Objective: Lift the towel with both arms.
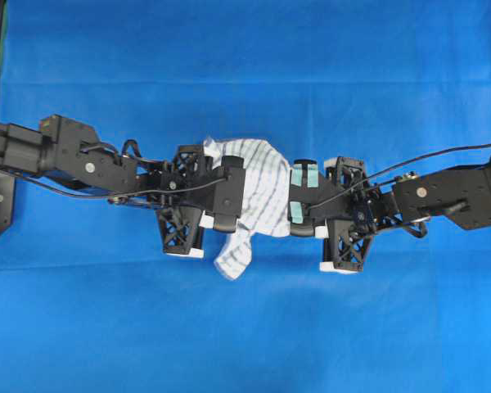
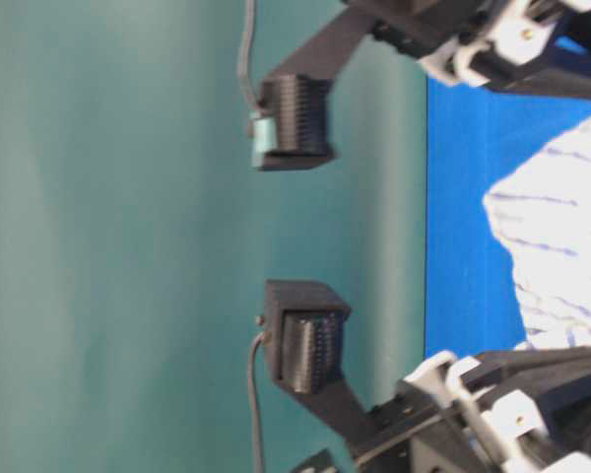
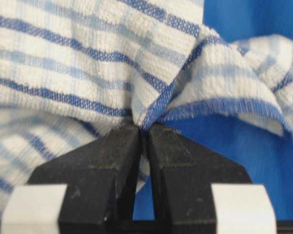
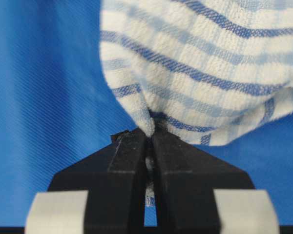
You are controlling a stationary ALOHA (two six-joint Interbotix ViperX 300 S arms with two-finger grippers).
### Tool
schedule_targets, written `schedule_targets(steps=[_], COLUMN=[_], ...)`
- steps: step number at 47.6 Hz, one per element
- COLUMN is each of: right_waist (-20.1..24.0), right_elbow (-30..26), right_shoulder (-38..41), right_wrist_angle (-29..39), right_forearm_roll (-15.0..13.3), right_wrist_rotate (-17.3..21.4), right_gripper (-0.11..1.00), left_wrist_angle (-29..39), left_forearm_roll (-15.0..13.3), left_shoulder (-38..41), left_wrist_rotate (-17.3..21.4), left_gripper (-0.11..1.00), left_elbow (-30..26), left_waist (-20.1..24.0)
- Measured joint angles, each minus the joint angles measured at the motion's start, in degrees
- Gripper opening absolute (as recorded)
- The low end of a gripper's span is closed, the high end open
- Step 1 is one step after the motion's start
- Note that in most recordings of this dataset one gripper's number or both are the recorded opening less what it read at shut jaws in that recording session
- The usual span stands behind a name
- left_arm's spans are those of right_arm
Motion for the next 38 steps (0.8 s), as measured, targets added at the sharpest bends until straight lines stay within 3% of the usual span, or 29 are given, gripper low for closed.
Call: schedule_targets(steps=[18, 28, 38], right_waist=[-0.70, -1.14, -1.23], right_elbow=[-7.38, -15.47, -25.93], right_shoulder=[-13.89, -19.95, -23.03], right_wrist_angle=[11.95, 22.85, 31.20], right_forearm_roll=[-0.79, -4.13, -6.15], right_wrist_rotate=[-0.53, -1.41, -4.04], right_gripper=[0.01, 0.01, 0.01], left_wrist_angle=[19.25, 29.88, 39.38], left_forearm_roll=[0.00, 0.09, 0.35], left_shoulder=[-18.54, -29.09, -34.19], left_wrist_rotate=[0.00, 0.00, 0.18], left_gripper=[0.03, 0.03, 0.03], left_elbow=[-3.16, -9.49, -18.19], left_waist=[1.05, 1.76, 2.72])
